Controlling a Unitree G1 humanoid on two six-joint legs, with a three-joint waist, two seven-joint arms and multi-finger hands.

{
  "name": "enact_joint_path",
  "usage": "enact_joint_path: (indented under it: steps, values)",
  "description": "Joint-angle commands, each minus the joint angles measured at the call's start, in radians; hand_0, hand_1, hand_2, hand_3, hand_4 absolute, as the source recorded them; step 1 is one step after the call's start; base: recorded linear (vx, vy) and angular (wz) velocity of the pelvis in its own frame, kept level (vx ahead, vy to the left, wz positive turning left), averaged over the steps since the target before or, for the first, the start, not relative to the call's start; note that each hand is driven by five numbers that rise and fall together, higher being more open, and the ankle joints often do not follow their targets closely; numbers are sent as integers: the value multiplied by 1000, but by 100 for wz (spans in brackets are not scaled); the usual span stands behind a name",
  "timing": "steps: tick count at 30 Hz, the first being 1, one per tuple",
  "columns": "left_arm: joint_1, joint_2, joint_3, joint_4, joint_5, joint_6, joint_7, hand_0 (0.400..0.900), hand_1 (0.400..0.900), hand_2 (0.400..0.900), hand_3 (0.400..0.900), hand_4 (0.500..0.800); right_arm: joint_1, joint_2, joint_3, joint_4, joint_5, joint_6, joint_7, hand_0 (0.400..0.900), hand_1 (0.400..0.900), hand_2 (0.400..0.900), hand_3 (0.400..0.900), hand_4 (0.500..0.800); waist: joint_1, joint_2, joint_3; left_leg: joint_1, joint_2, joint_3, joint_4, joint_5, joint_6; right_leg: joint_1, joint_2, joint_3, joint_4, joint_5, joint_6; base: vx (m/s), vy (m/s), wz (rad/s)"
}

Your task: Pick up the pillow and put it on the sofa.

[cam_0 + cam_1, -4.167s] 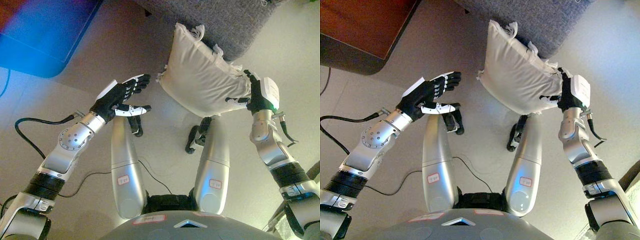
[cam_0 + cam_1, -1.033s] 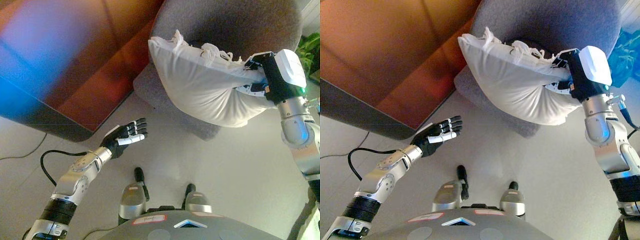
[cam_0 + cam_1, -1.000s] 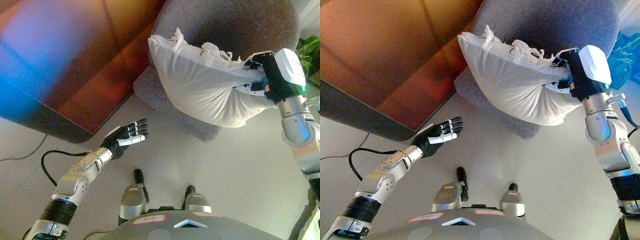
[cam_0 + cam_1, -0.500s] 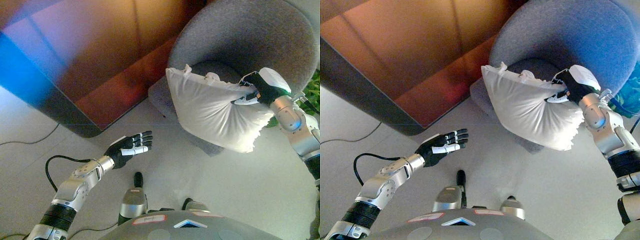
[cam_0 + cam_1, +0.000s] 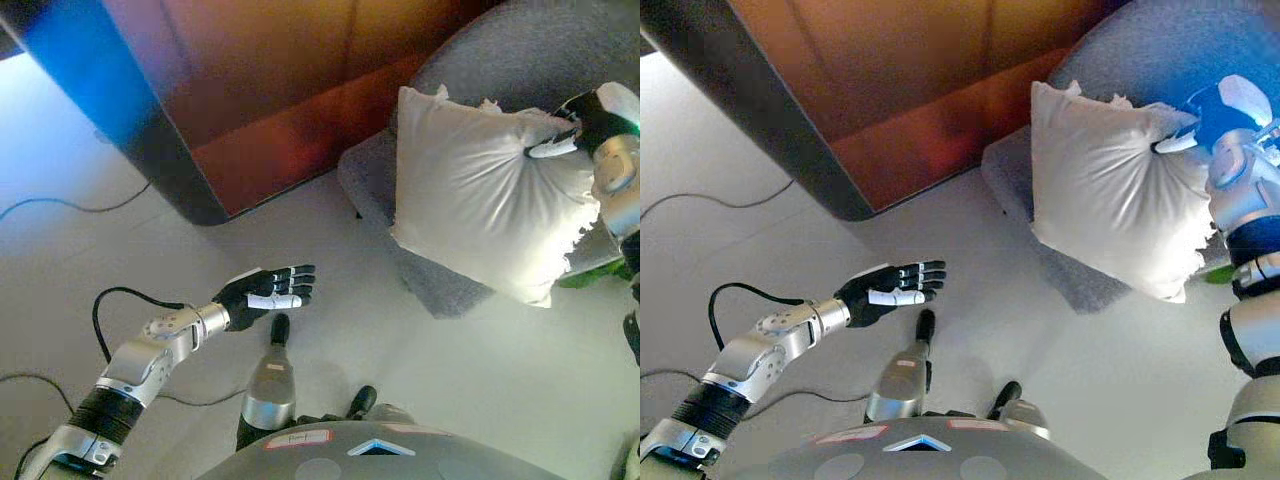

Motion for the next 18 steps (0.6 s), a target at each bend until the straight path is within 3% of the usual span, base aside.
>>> enact_joint_path:
  steps: [1,5,9,18]
  values:
    - [-82,-1,-10,-84,-63,-83,-51,900,900,900,900,800,-266,-93,7,-39,36,-27,-141,900,900,900,900,800,33,-1,-26,109,45,-2,-7,-170,-35,-62,-46,19,-11,92,39,86,1,2]
    - [-50,-3,0,-94,-50,-95,-51,900,900,900,900,800,-156,-69,-76,-85,77,-24,-156,900,900,900,900,800,27,-3,-56,145,50,10,-7,-181,-32,-33,-50,17,-11,88,45,117,19,-4]
    - [-36,-19,6,-94,-42,-120,-19,900,900,900,900,800,-55,-38,-152,-149,83,-63,-187,900,900,900,900,800,10,0,-79,169,50,23,-7,-186,-29,-17,-55,22,-11,85,48,56,43,-10]
    - [3,-90,33,-72,1,-165,54,900,900,900,900,800,245,66,-349,-475,68,-76,-242,900,900,900,900,800,-66,28,-112,232,49,84,-7,-208,-19,-2,-62,64,-11,80,47,-14,56,-20]
